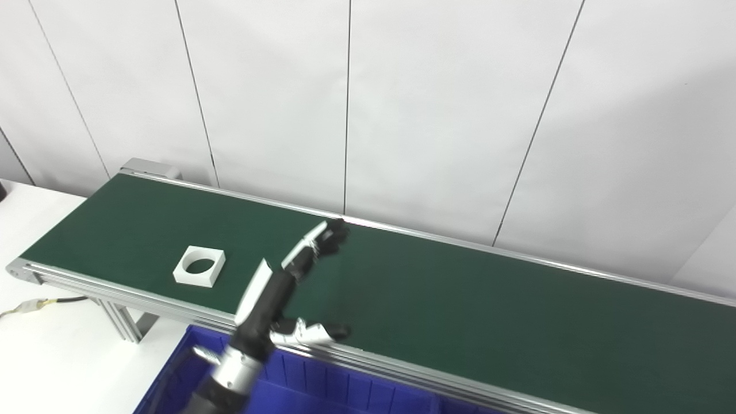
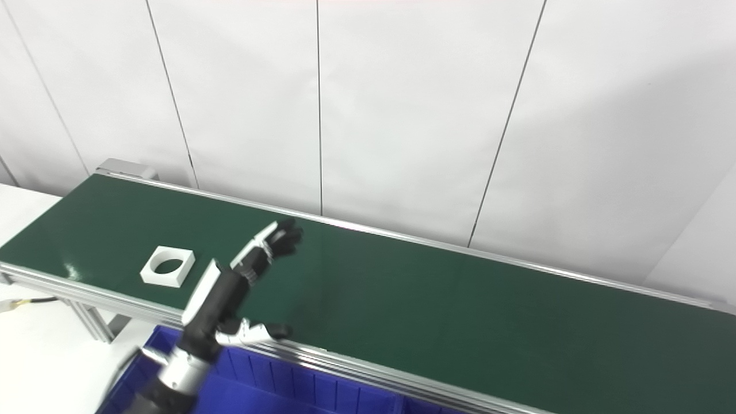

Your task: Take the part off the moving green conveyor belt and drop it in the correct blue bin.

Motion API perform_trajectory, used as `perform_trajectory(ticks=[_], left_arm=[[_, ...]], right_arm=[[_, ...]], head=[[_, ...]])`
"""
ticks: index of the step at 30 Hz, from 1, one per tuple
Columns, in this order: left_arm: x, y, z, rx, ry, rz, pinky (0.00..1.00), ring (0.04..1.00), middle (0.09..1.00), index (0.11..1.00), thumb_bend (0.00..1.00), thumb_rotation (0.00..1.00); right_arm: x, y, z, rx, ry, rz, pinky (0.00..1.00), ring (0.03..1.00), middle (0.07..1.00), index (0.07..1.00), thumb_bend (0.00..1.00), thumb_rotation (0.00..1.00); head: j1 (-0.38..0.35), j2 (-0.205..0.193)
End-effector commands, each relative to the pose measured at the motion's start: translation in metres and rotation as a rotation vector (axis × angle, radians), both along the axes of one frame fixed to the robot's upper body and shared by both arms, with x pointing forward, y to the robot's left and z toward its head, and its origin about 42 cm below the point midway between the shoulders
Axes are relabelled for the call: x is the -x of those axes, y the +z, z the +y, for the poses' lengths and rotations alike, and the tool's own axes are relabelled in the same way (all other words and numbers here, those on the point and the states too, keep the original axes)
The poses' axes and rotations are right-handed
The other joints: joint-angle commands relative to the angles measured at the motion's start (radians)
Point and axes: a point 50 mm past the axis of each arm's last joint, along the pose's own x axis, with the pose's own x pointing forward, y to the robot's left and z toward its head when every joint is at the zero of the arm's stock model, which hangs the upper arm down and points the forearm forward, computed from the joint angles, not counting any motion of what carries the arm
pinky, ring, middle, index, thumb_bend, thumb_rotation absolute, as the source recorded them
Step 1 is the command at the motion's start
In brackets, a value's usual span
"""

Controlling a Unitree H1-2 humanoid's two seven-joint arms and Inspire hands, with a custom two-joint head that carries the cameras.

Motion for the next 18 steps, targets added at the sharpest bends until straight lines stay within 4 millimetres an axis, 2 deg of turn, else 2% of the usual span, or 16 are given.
perform_trajectory(ticks=[1, 3, 8, 10, 16, 18], left_arm=[[-0.015, 0.014, 0.005, -0.026, -0.015, -0.026, 0.83, 0.871, 0.894, 0.907, 0.7, 0.41], [-0.025, 0.016, 0.012, -0.049, -0.001, -0.009, 0.83, 0.87, 0.895, 0.906, 0.7, 0.37], [-0.054, 0.016, 0.036, -0.164, 0.015, 0.041, 0.83, 0.868, 0.896, 0.905, 0.69, 0.36], [-0.065, 0.015, 0.046, -0.216, 0.032, 0.053, 0.81, 0.854, 0.884, 0.894, 0.69, 0.3], [-0.09, 0.016, 0.07, -0.352, 0.075, 0.117, 0.82, 0.869, 0.881, 0.897, 0.75, 0.29], [-0.099, 0.021, 0.076, -0.389, 0.091, 0.153, 0.83, 0.892, 0.898, 0.892, 0.8, 0.28]], right_arm=[[-0.007, 0.013, 0.003, -0.04, 0.017, -0.088, 0.78, 0.848, 0.881, 0.93, 0.91, 0.36], [-0.007, 0.014, 0.004, -0.043, 0.016, -0.09, 0.79, 0.853, 0.881, 0.932, 0.91, 0.35], [-0.009, 0.017, 0.007, -0.033, 0.011, -0.108, 0.79, 0.849, 0.868, 0.922, 0.91, 0.36], [-0.009, 0.018, 0.008, -0.044, 0.003, -0.112, 0.8, 0.842, 0.867, 0.921, 0.92, 0.35], [-0.01, 0.019, 0.009, -0.063, -0.01, -0.116, 0.81, 0.846, 0.865, 0.919, 0.92, 0.36], [-0.01, 0.019, 0.008, -0.064, -0.009, -0.117, 0.82, 0.855, 0.865, 0.921, 0.93, 0.37]], head=[[-0.01, 0.012], [-0.016, 0.021], [-0.019, 0.041], [-0.019, 0.045], [-0.019, 0.058], [-0.016, 0.063]])
